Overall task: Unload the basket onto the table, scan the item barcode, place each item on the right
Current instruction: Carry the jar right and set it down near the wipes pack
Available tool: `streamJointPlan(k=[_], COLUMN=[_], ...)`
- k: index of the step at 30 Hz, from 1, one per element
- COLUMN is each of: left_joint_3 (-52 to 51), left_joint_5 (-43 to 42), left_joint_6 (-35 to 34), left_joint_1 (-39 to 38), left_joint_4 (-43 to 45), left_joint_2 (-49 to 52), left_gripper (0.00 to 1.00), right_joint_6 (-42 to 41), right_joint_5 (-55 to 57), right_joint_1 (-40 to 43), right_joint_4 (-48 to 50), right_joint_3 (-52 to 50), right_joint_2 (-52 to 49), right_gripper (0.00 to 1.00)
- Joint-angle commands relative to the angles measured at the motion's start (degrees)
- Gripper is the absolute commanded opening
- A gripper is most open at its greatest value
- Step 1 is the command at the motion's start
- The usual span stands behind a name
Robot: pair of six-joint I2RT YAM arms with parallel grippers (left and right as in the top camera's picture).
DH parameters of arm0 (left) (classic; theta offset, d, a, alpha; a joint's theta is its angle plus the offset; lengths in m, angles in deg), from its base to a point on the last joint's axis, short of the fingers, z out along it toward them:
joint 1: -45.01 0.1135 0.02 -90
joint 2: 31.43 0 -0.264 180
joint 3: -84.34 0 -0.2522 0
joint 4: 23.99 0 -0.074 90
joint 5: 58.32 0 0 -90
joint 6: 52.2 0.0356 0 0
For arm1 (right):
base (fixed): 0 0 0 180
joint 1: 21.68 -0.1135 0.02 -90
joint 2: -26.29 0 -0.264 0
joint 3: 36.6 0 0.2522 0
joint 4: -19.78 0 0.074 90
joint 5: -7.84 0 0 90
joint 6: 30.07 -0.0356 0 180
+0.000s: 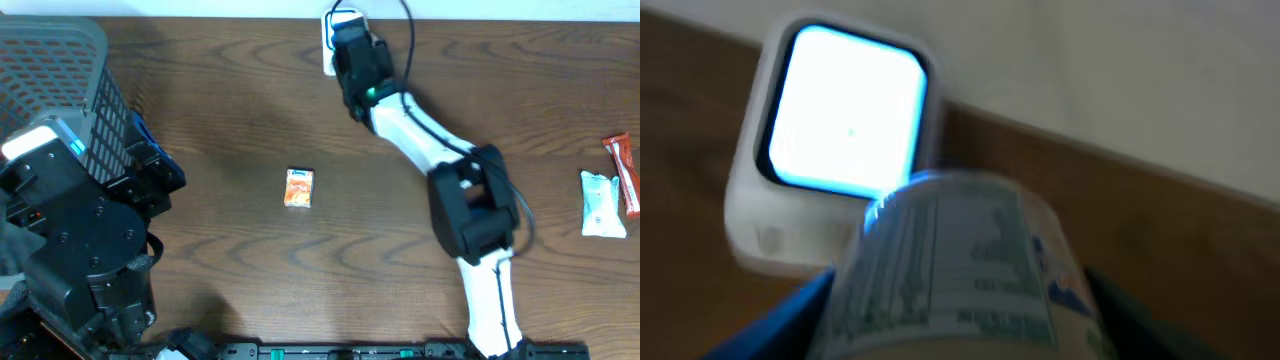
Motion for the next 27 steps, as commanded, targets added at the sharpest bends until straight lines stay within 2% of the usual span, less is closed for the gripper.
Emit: streamJointPlan(k=[1,7,10,13,21,27], left_joint_3=[-0.02,-0.02,-0.02,-0.02,-0.02,-0.02], left_joint_5=[1.38,1.38,1.38,1.38,1.38,1.38], left_joint_6=[-0.07,-0.07,-0.07,-0.07,-0.07,-0.07], left_joint_1=[0.20,0.20,0.20,0.20,0.20,0.20], left_joint_4=[0.07,0.04,0.04,0.04,0.04,0.04], left_joint_2=[0.11,0.11,0.11,0.11,0.11,0.11], left_gripper=[0.98,0.98,0.98,0.98,0.98,0.98], right_joint_6=[-14.69,-35.41,-40.79,-42.14,-42.10,-42.12], right_joint_5=[2.03,-3.63,-7.08,-11.02,-22.18,-22.84], right_joint_1=[2.43,9.35,14.58,20.26,34.95,41.33], right_joint_4=[-12.11,-38.03,-48.37,-54.77,-60.83,-60.81], right_joint_3=[1.66,1.66,1.66,1.53,1.22,0.22], right_joint_2=[13.49,21.77,22.86,22.43,20.63,20.59], right_gripper=[0.47,0.48,0.49,0.51,0.50,0.50])
